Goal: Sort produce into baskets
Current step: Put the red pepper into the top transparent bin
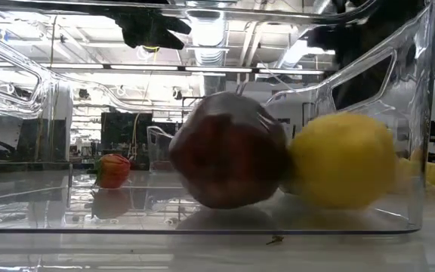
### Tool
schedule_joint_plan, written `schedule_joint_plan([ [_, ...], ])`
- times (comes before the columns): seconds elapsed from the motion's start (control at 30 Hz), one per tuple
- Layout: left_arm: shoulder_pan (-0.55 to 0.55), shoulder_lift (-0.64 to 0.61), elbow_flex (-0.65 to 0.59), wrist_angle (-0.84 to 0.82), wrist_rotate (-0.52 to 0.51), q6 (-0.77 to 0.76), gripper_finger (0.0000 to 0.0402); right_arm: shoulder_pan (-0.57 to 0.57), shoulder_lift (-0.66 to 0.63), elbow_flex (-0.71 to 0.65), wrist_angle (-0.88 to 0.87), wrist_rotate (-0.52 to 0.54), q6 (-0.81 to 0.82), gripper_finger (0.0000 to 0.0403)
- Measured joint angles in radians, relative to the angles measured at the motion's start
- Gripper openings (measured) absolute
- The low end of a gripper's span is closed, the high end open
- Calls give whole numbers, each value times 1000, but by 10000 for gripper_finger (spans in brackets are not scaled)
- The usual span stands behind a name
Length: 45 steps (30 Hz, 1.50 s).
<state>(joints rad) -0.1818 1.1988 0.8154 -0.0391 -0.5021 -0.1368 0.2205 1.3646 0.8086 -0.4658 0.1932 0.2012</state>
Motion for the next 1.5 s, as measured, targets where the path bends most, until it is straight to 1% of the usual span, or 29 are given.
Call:
schedule_joint_plan([
  [0.1,0,0,0,0,0,3,304,-31,24,-72,63,-4,-2,297],
  [0.27,2,0,0,-1,0,4,304,-74,30,-149,205,3,-39,297],
  [0.47,2,0,0,-5,-1,12,304,-91,30,-228,294,6,-42,296],
  [0.57,2,0,0,-5,-3,16,304,-92,30,-261,354,16,-45,289],
  [0.63,2,0,0,-5,-3,15,304,-97,30,-276,358,17,-45,278],
  [0.73,2,0,0,-5,-3,10,304,-100,37,-283,356,18,-30,251],
  [0.9,2,0,0,-6,-3,12,304,-99,37,-286,355,19,-27,182],
  [1.0,2,0,0,-6,-8,12,304,-99,36,-259,330,15,-26,148],
  [1.1,2,0,0,-6,-8,11,304,-80,36,-178,259,12,-26,146],
  [1.17,2,0,0,-6,-9,11,304,-54,36,-103,183,21,-30,154],
  [1.2,2,0,0,-6,-9,12,304,-41,36,-66,148,45,-46,163],
  [1.3,4,0,0,-2,-12,20,304,-30,35,26,90,164,-120,185],
  [1.37,5,0,0,5,-13,20,304,-56,35,66,103,197,-189,189],
  [1.5,5,0,0,18,-14,12,304,-151,42,82,237,194,-332,183],
])
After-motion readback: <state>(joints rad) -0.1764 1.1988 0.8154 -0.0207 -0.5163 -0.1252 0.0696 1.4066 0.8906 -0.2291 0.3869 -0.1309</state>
